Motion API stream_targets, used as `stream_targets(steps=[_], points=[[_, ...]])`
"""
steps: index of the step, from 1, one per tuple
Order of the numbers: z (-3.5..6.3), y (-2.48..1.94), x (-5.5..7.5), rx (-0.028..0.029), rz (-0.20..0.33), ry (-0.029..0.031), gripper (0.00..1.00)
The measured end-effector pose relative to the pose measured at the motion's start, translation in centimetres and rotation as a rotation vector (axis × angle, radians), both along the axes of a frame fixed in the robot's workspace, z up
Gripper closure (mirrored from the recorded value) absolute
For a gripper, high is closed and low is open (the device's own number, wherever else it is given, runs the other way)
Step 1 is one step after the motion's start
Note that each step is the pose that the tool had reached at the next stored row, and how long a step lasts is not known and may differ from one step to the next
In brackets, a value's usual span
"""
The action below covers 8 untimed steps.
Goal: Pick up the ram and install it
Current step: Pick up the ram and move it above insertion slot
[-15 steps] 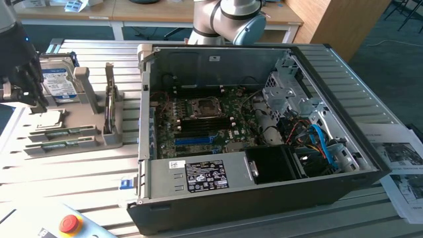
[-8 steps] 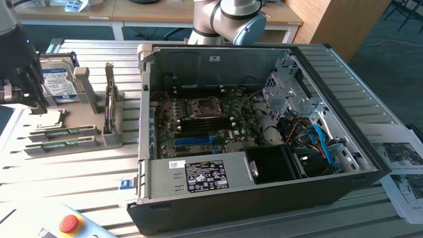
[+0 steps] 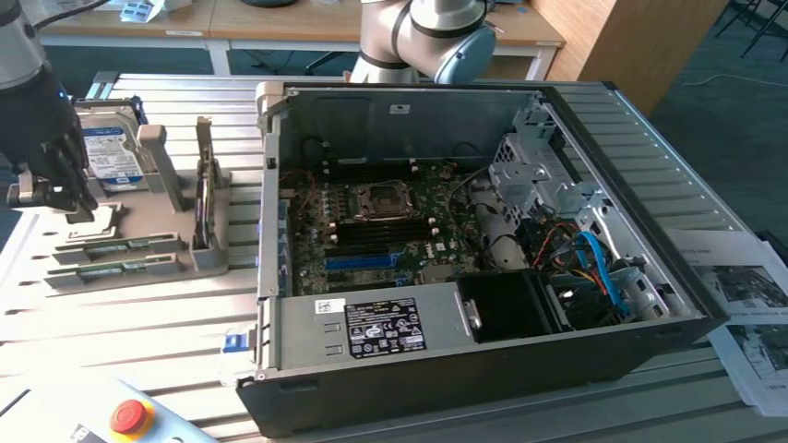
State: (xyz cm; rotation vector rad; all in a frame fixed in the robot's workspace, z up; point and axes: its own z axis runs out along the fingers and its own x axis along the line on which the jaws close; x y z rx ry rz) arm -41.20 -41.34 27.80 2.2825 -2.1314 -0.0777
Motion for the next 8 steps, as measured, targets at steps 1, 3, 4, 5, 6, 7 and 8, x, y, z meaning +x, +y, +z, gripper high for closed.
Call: stream_targets(steps=[1, 3, 4, 5, 6, 7, 8], points=[[-0.18, 0.0, 0.0, 0.0, 0.0, 0.0, 0.76], [-0.56, -0.01, 0.0, 0.0, 0.0, 0.0, 0.76], [-0.73, -0.01, 0.0, 0.0, 0.0, 0.0, 0.76], [-0.91, -0.01, 0.0, 0.0, 0.0, 0.0, 0.76], [-1.09, -0.01, 0.0, -0.0001, 0.0, 0.0001, 0.76], [-1.28, -0.01, 0.0, 0.0, 0.0, -0.0001, 0.76], [-1.47, -0.02, 0.0, 0.0, 0.0, 0.0, 0.76]])
